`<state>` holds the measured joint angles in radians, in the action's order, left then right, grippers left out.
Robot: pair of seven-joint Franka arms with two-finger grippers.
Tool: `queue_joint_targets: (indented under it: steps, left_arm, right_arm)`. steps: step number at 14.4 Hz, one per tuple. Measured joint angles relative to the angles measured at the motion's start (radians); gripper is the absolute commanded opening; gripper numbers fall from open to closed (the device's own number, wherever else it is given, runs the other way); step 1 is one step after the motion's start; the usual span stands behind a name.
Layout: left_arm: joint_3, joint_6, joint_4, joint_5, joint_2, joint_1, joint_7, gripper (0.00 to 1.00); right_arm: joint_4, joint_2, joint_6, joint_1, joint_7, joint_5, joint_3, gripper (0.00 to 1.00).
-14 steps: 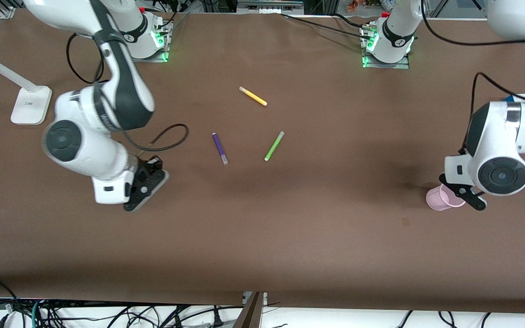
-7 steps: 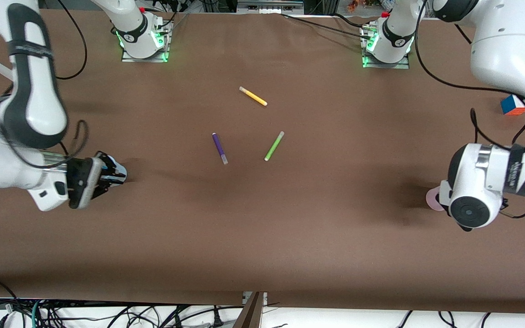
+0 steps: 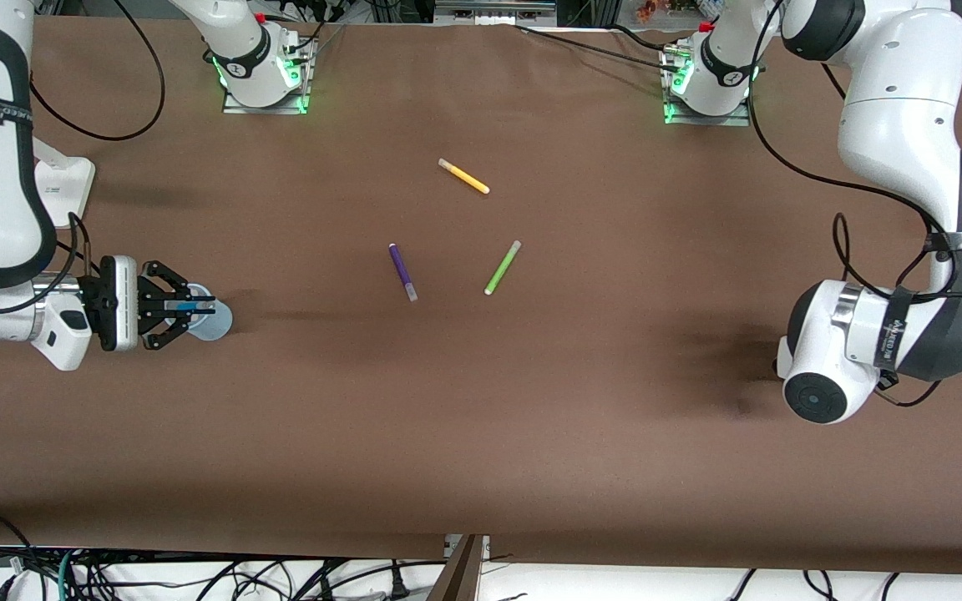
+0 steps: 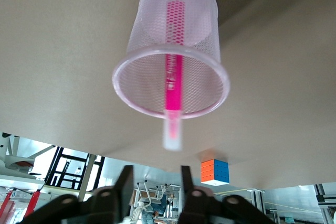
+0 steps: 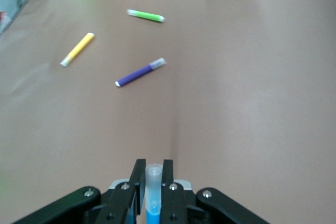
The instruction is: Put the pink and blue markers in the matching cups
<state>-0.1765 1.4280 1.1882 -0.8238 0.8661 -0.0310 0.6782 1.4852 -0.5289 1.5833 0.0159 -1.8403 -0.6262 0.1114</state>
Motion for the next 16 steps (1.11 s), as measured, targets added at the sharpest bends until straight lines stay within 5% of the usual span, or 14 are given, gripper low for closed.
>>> queue_joint_targets:
  steps: [4, 12, 16]
  left_arm:
    - [-0.008, -0.001, -0.02, 0.015, -0.031, 0.019, -0.035, 1.0]
    - [-0.024, -0.009, -0.039, 0.54, -0.324, 0.02, -0.465, 1.0]
    - [-0.029, -0.015, -0.035, 0.697, -0.441, 0.02, -0.673, 1.0]
  right_arm:
    - [0.016, -0.024, -0.058, 0.05, -0.124, -0.015, 0.0, 0.0]
    - [0.021, -0.053, -0.139, 0.111, -0.217, -0.037, -0.002, 0.0]
    - [0.021, -0.073, -0.14, 0.122, -0.228, -0.085, -0.003, 0.0]
